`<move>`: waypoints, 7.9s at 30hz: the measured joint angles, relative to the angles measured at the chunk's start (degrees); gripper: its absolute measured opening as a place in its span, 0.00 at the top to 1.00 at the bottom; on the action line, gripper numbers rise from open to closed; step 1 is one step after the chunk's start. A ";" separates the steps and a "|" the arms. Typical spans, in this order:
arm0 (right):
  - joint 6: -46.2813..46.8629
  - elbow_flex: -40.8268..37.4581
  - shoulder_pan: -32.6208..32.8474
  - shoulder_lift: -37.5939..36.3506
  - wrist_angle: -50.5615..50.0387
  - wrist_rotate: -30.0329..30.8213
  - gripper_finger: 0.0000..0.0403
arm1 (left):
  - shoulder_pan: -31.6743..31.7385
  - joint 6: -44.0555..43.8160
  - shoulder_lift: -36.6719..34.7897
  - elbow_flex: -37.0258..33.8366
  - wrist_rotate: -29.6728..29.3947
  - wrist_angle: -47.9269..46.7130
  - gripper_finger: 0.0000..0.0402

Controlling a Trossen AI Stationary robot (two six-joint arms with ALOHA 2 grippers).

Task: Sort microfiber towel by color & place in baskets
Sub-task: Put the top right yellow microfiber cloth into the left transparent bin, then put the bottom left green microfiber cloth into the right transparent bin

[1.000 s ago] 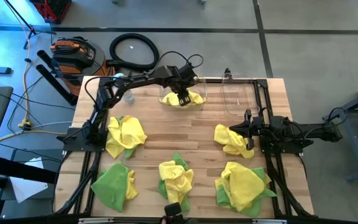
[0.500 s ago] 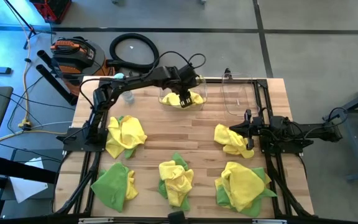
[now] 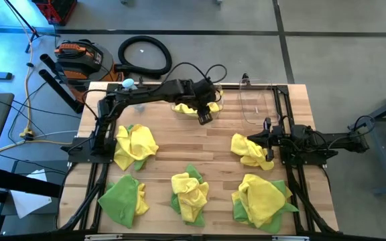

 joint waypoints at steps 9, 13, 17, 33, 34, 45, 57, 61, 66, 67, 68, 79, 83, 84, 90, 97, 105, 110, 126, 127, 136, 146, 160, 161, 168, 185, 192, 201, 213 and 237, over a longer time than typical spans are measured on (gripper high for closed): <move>0.00 -0.02 0.00 -0.02 0.00 0.00 1.00 | -3.24 -0.84 -8.30 0.00 0.33 -0.04 0.98; 0.02 0.00 0.00 -0.02 0.00 0.10 1.00 | -5.34 0.07 -11.87 -2.85 0.28 -0.06 1.00; 2.63 -0.01 -0.24 0.00 0.08 0.12 1.00 | -7.19 0.01 -16.65 -10.90 -0.11 1.73 1.00; 2.75 24.94 -0.22 14.61 -16.43 9.82 1.00 | -10.30 -4.96 -50.53 -53.42 -0.62 27.43 1.00; 3.79 27.81 -0.22 17.73 -19.21 10.88 1.00 | -10.30 -5.05 -52.72 -55.16 -0.28 27.92 1.00; 29.37 61.28 -0.20 53.80 -57.01 13.51 1.00 | -10.28 -3.48 -72.52 -67.64 0.80 30.09 1.00; 59.98 71.94 10.42 71.11 -79.16 7.86 1.00 | -10.28 -2.49 -79.06 -73.37 0.81 30.46 1.00; 70.73 70.19 14.67 72.51 -79.42 7.71 1.00 | -10.24 -2.80 -79.15 -73.78 1.65 30.46 1.00; 78.69 68.16 18.64 73.50 -79.57 7.63 1.00 | -10.26 -2.80 -79.13 -73.81 1.83 30.45 1.00; 79.94 67.42 19.14 73.50 -79.48 7.45 1.00 | -10.25 -2.80 -79.13 -73.81 1.83 30.44 1.00; 81.26 66.61 19.56 73.50 -79.30 7.22 1.00 | -10.26 -2.82 -79.13 -73.81 1.83 30.45 1.00; 87.29 56.46 20.07 73.50 -77.01 4.66 0.63 | -10.26 -5.49 -79.10 -73.81 1.86 30.47 1.00; 87.05 51.08 18.88 73.43 -71.59 4.29 0.48 | -10.26 -6.21 -79.10 -73.81 1.86 30.47 1.00; 86.76 49.58 18.55 73.42 -69.63 4.30 0.45 | -10.26 -6.60 -79.10 -73.81 1.86 30.47 1.00; 85.72 40.11 16.53 73.42 -56.92 4.28 0.36 | -10.26 -8.03 -79.10 -73.81 1.84 30.47 1.00; 85.96 32.96 15.41 73.42 -48.49 5.02 0.41 | -10.26 -8.94 -79.10 -73.81 1.79 30.47 1.00; 84.35 39.92 16.11 73.36 -57.28 4.52 0.88 | -10.26 -7.02 -79.10 -73.79 1.77 30.42 1.00; 83.12 49.75 17.21 72.91 -68.97 5.37 0.94 | -10.26 -7.31 -79.10 -73.79 1.75 30.41 1.00; 76.76 84.71 19.26 73.07 -88.42 21.86 0.99 | -10.26 -7.34 -79.10 -73.77 1.75 30.41 1.00; 75.08 86.30 18.63 73.34 -88.27 23.25 0.99 | -10.26 -7.34 -79.10 -73.77 1.77 30.39 1.00; 45.68 101.03 4.16 81.14 -79.64 26.29 1.00 | -10.26 -7.34 -79.10 -73.75 1.76 30.41 1.00; 21.38 115.38 -15.13 98.76 -67.81 11.29 1.00 | -10.26 -7.35 -79.10 -73.75 1.75 30.41 1.00; 19.69 127.06 -25.56 123.66 -68.43 1.59 1.00 | -10.26 -7.36 -79.10 -73.75 1.51 30.41 1.00; 19.69 127.15 -25.79 124.85 -67.70 1.02 1.00 | -10.26 -7.35 -79.10 -73.75 1.04 30.40 1.00; 21.08 127.16 -26.15 132.40 -62.94 -1.87 0.98 | -10.24 -7.47 -79.10 -73.75 -1.62 30.41 1.00; 29.20 127.16 -26.99 139.36 -57.83 -2.93 0.69 | -10.24 -7.47 -79.10 -73.75 -1.62 31.20 1.00; 30.09 127.16 -27.57 137.65 -59.19 -4.85 0.58 | -10.24 -7.39 -79.15 -73.72 -1.62 33.42 1.00; 29.94 127.16 -26.58 127.53 -65.26 0.01 0.57 | -10.24 -7.34 -79.10 -73.72 -1.62 32.91 1.00; 26.45 127.16 -17.40 116.82 -75.47 8.42 0.62 | -10.24 -7.46 -78.99 -73.72 -1.62 32.88 1.00; 46.79 100.58 3.31 106.51 -68.96 17.70 0.98 | -10.28 -10.90 -78.98 -73.72 -1.60 29.11 1.00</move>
